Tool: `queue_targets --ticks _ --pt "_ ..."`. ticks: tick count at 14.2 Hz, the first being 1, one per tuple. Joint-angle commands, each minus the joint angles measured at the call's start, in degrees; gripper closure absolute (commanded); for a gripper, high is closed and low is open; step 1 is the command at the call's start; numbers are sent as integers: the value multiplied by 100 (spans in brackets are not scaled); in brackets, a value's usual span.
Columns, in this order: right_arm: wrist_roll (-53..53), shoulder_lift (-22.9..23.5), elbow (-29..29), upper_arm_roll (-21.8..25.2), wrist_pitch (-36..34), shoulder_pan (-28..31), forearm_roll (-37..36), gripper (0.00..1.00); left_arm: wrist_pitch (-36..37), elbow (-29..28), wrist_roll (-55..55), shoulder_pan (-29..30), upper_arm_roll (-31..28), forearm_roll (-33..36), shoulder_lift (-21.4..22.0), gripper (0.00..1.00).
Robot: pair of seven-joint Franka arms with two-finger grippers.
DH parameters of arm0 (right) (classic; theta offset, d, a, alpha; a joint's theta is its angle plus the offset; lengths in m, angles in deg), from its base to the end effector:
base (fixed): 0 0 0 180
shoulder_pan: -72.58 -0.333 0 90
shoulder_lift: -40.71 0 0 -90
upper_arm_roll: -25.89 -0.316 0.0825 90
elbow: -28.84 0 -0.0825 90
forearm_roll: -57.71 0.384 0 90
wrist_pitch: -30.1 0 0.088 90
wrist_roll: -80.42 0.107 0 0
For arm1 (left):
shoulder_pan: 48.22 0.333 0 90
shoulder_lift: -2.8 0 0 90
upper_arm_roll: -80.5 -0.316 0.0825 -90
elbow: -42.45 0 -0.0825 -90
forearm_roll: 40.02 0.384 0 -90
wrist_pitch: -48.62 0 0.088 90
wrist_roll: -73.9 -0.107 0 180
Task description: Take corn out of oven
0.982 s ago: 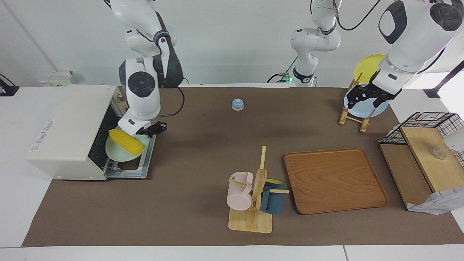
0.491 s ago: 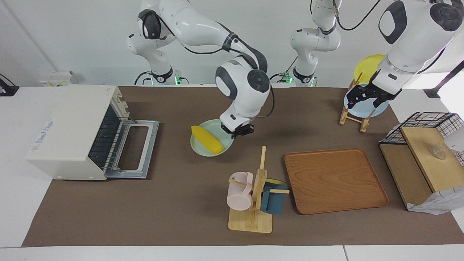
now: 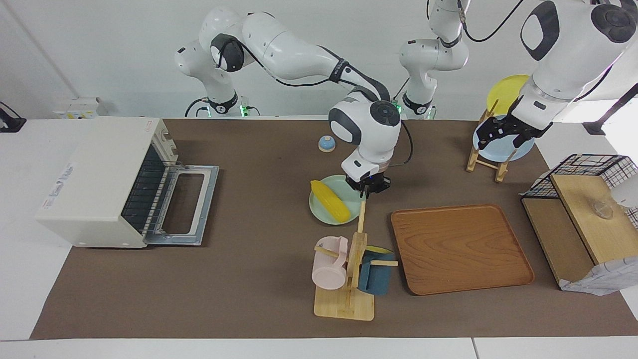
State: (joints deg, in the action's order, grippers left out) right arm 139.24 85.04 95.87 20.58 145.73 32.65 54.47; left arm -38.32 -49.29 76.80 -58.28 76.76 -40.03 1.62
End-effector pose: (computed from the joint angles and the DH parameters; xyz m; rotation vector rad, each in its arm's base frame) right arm 0.5541 0.5249 0.3397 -3.0500 0.3729 -0.0590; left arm 0.5497 -0.0613 0.5945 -3.1264 0.0932 0.1626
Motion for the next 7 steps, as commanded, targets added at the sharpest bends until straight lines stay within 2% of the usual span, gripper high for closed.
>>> queue_targets --ticks 1,2,4,5,7 --pt "261 -372 136 -48 -195 108 192 0 72 51 0 39 14 -16 -5 0" --pt "157 -556 -135 -22 -947 291 175 0 64 -54 53 4 14 -16 38 0" --pt "-884 -1161 36 -39 -1506 941 227 0 -241 -553 551 -49 40 -33 266 0" --pt "-1421 -1565 543 -39 -1647 1231 219 0 -758 -1139 963 -145 92 -42 528 0" --pt "-2125 -2268 1711 -31 -1439 1767 210 0 -1839 -2431 2270 -854 93 -42 1021 0"
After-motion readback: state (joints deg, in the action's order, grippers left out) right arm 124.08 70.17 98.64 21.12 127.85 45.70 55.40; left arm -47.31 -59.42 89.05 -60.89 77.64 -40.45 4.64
